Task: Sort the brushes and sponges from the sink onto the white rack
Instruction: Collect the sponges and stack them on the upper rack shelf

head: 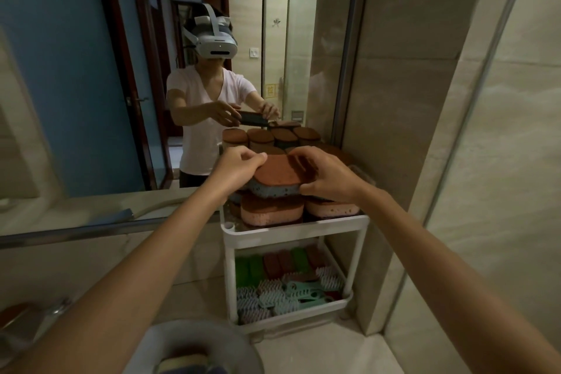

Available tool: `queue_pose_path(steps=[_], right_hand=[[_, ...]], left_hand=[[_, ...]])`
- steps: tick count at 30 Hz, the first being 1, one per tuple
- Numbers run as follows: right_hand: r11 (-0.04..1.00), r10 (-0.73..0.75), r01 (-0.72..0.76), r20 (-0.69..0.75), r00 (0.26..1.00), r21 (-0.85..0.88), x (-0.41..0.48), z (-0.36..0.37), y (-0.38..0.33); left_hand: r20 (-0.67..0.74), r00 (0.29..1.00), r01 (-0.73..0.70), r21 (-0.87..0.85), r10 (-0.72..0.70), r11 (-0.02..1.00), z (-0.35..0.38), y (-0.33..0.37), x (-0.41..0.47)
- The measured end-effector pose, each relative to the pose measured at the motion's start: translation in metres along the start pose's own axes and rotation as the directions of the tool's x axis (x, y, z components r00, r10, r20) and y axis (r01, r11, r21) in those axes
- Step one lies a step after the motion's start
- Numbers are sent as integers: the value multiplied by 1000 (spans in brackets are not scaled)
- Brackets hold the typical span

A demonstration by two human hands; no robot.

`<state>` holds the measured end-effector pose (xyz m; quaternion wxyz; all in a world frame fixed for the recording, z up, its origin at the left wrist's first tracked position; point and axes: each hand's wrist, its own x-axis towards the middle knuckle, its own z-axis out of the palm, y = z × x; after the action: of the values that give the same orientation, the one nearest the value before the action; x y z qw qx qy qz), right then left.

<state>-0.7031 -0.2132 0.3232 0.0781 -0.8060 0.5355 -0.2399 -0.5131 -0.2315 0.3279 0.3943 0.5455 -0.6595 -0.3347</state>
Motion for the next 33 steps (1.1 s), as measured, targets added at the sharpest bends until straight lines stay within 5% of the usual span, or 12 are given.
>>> queue_pose_path(steps=[11, 23, 27, 29, 33], right_hand=[[996, 32, -29, 39, 999, -85, 4, 13, -4], [969, 103, -70, 128, 986, -236, -1, 19, -3], [993, 97, -94, 37, 995, -76, -2, 2, 5], [984, 125, -120, 30, 992, -134, -4, -6, 16], [923, 249, -189, 146, 957, -337, -12, -9, 31]], left_hand=[[-140, 988, -48, 86, 60, 995, 3, -23, -19], [-132, 983, -86, 287, 128, 954, 14, -36, -24], [-133, 896, -282, 565, 423, 776, 17, -24, -32], [-32, 847, -381, 660, 530, 648, 24, -17, -31], [212, 852, -433, 801, 479, 414, 42, -10, -23]])
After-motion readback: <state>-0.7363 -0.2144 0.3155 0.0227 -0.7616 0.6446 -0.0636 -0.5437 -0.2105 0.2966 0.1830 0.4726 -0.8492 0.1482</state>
